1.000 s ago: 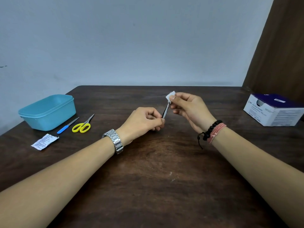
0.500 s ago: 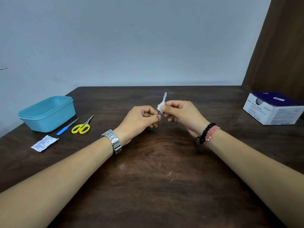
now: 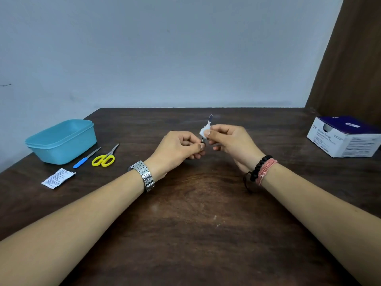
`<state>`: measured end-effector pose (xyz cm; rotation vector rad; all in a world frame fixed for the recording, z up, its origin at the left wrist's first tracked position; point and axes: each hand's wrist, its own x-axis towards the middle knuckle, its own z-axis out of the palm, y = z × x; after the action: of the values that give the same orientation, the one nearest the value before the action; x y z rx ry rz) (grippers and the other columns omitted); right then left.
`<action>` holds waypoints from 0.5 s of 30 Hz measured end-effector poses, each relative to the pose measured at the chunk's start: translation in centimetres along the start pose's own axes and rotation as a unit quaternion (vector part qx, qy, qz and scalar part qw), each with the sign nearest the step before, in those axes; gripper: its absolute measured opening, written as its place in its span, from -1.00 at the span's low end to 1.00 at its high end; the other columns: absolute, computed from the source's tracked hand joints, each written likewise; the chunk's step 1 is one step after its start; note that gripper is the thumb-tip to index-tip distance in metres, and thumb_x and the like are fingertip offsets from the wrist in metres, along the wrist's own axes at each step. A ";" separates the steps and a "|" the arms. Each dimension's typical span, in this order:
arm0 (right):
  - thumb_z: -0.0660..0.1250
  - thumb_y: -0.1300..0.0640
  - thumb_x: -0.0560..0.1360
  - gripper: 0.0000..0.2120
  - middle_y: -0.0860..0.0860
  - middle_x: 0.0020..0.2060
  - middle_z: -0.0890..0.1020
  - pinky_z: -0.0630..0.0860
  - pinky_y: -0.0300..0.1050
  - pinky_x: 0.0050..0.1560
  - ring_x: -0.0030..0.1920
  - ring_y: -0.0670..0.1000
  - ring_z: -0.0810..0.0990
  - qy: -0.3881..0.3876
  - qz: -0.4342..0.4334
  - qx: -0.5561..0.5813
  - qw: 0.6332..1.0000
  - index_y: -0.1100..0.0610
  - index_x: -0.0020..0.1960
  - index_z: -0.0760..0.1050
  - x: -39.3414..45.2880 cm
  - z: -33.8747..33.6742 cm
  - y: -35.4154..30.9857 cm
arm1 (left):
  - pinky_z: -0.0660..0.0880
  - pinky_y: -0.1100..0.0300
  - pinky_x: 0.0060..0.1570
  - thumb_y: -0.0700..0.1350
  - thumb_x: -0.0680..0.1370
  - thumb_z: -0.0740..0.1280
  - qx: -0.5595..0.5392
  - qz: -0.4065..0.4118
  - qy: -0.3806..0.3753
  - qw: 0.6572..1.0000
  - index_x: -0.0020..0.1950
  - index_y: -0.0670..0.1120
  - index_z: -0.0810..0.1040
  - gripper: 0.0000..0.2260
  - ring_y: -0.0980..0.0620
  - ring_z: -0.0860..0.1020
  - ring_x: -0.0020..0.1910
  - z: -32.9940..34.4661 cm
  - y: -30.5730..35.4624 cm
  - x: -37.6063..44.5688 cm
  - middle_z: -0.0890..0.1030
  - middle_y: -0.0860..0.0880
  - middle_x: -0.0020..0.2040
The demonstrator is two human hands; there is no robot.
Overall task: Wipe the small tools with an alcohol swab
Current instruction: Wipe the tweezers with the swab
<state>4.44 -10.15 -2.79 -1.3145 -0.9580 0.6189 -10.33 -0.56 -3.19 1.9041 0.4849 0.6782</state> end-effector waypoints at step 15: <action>0.43 0.17 0.50 -0.83 -0.03 -0.20 0.66 0.50 -0.30 -0.27 -0.25 -0.15 0.56 0.031 -0.010 -0.002 0.999 0.21 0.05 0.66 0.1 -0.2 0.0 | 0.54 0.26 -0.19 -0.18 0.53 0.43 -0.004 0.007 -0.002 1.000 -0.11 -0.13 0.66 -0.95 0.07 0.65 -0.25 0.3 -0.3 0.2 0.72 -0.10 -0.20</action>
<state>4.64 -10.19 -2.74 -1.3189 -0.9211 0.5584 -10.02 -0.52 -3.50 1.9023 0.4645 0.6840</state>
